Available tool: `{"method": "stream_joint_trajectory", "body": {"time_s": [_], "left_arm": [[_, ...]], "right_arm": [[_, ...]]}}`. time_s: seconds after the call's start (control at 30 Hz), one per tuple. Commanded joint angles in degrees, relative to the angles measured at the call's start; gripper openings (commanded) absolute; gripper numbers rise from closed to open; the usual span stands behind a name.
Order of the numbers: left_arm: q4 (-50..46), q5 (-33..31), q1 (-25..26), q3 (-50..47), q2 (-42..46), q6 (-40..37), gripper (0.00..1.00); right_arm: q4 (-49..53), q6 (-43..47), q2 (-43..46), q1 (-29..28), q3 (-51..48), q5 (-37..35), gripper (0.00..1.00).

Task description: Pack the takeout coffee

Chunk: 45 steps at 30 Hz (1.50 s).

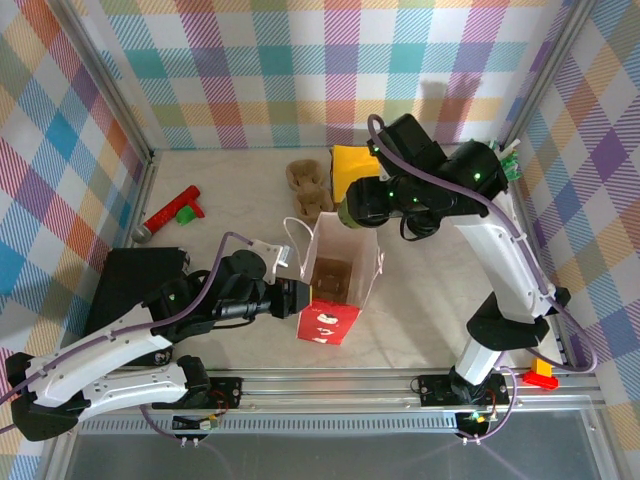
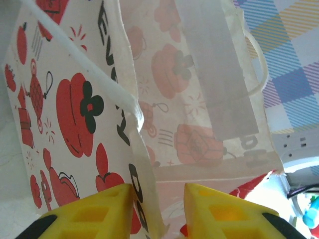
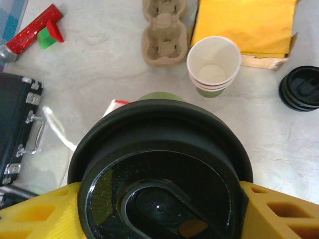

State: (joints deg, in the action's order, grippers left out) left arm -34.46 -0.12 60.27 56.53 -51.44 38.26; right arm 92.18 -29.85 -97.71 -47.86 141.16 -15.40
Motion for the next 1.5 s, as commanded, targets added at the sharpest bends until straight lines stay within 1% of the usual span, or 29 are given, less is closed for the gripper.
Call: {"method": "stream_joint_trajectory", "body": {"time_s": [0.0,0.17,0.23,0.37,0.53,0.7,0.8,0.9,1.0,1.17,1.33,1.47], "left_arm": [[3.1,-2.1,0.5,-1.2,0.2,1.7,0.32],[8.0,-2.7,0.7,-2.4,-0.5,3.7,0.32],[8.0,-3.5,0.7,-1.6,-1.0,3.8,0.36],[3.6,-6.5,0.7,1.5,-1.0,3.4,0.46],[-4.7,-9.4,0.7,4.3,1.8,1.7,0.55],[-10.4,-6.1,0.7,4.2,5.5,-1.0,0.61],[-11.6,-3.8,0.8,2.5,8.2,-2.4,0.59],[-11.6,-1.3,0.8,-0.6,10.5,-4.7,0.51],[-12.5,-2.0,0.8,-4.0,11.3,-6.5,0.44],[-5.5,2.0,0.9,-12.4,11.1,-7.4,0.38],[1.5,2.7,1.6,-18.8,10.4,-7.7,0.37],[11.0,4.2,1.9,-24.0,9.8,-9.1,0.36]], "right_arm": [[10.1,-1.6,-0.9,-2.4,1.4,1.3,0.62],[10.0,-2.8,-1.0,-4.8,-1.3,1.2,0.62],[10.0,-3.3,-0.8,-5.1,-2.7,0.9,0.62],[10.0,-3.9,-0.8,-5.4,-5.4,0.7,0.62],[9.5,-4.3,-0.8,-5.6,-7.8,0.9,0.62],[6.8,-4.1,-1.0,-6.2,-10.9,3.4,0.61],[6.2,-3.9,-1.6,-6.9,-11.7,3.9,0.61],[5.5,-4.0,-2.1,-7.3,-12.6,4.6,0.61],[5.4,-4.0,-2.8,-7.8,-12.9,5.0,0.61],[5.4,-4.3,-3.7,-8.3,-12.9,5.0,0.61],[5.3,-4.2,-4.3,-8.4,-13.0,5.0,0.61],[5.3,-4.2,-4.3,-8.5,-13.1,4.9,0.61]]}}
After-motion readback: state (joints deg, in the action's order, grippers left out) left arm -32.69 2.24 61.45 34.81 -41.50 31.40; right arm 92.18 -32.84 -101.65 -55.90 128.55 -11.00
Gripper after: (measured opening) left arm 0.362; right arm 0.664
